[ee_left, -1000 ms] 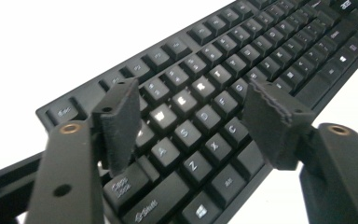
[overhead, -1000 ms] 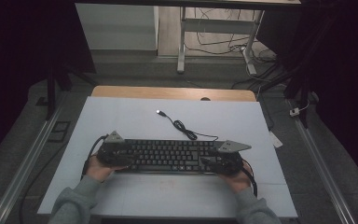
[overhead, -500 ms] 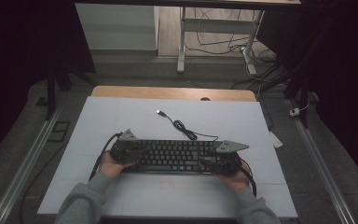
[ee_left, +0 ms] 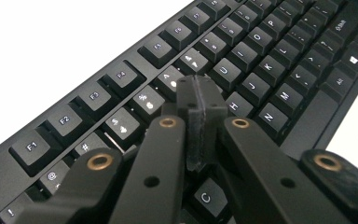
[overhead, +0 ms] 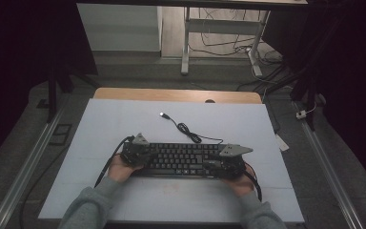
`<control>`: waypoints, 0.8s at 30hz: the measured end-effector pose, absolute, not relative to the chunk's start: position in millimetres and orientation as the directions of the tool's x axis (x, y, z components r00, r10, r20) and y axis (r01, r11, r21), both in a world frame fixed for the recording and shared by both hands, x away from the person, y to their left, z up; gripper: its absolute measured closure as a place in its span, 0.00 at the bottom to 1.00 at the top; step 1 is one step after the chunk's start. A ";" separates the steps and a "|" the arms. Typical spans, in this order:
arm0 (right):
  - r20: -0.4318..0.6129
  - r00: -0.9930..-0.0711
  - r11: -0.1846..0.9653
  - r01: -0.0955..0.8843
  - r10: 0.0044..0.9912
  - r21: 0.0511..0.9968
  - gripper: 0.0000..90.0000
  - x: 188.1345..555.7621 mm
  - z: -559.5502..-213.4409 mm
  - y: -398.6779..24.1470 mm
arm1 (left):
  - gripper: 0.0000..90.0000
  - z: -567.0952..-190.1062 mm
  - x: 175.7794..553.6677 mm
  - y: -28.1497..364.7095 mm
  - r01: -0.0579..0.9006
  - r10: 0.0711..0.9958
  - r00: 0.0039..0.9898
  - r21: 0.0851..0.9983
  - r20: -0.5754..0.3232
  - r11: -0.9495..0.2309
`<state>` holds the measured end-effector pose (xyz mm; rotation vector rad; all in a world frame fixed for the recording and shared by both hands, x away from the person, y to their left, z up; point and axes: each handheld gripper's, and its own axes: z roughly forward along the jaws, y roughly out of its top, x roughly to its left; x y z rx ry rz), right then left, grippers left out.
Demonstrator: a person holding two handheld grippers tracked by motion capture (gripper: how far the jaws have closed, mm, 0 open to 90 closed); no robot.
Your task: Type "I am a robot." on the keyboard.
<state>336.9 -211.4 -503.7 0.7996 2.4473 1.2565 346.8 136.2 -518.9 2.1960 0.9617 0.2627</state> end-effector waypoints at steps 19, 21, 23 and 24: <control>0.004 -0.811 0.471 0.344 0.584 0.812 0.57 337.0 -502.6 -211.9 | 0.99 -507.0 337.8 146.0 0.538 0.720 0.688 0.730 -0.090 -0.422; 0.006 -0.809 0.468 0.345 0.587 0.814 0.57 337.2 -502.6 -212.2 | 0.99 -503.3 333.3 153.6 0.538 0.728 0.679 0.742 -0.099 -0.400; 0.007 -0.812 0.467 0.343 0.584 0.815 0.57 337.2 -502.5 -212.3 | 0.97 -500.0 327.9 162.4 0.537 0.734 0.671 0.753 -0.108 -0.380; 0.006 -0.812 0.467 0.342 0.584 0.815 0.57 337.1 -502.3 -212.3 | 0.95 -498.5 325.0 167.1 0.537 0.736 0.668 0.757 -0.113 -0.372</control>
